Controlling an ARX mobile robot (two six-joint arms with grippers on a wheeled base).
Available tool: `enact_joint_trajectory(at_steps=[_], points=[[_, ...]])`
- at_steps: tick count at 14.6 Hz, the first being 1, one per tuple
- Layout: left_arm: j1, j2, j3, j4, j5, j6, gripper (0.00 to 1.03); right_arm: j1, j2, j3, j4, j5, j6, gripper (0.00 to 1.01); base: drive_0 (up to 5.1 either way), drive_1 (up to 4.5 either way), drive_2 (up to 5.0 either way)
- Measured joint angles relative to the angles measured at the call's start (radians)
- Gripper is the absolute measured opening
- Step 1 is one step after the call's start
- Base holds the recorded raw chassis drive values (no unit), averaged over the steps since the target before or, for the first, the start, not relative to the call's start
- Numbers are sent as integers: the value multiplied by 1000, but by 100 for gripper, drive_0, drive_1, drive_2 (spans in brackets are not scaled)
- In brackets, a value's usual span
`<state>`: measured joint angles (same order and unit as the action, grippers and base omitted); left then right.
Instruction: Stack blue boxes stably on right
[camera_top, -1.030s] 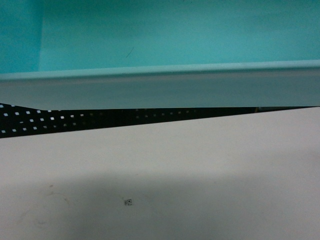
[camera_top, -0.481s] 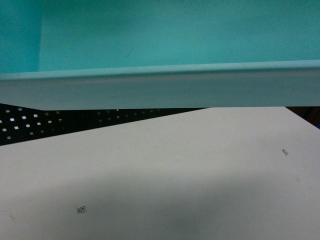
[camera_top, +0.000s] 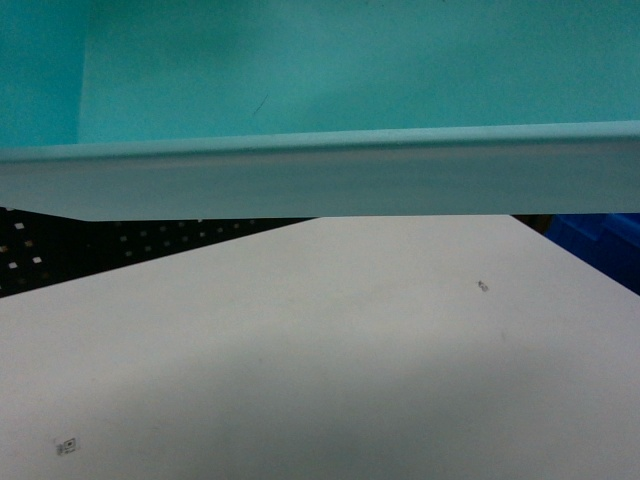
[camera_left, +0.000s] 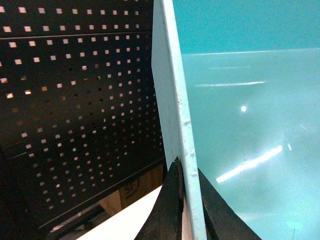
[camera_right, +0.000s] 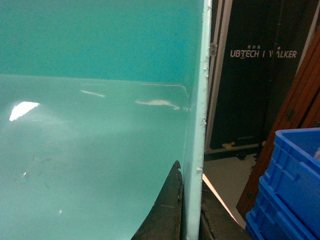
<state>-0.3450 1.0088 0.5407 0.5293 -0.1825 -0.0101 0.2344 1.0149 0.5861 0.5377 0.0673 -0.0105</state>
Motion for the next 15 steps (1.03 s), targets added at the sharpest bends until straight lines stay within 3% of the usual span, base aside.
enact_joint_trajectory(at_steps=[15], points=[[0,0,0,0,0,0,2,0,0,0,0,0,0,2,-158,-158,-158]])
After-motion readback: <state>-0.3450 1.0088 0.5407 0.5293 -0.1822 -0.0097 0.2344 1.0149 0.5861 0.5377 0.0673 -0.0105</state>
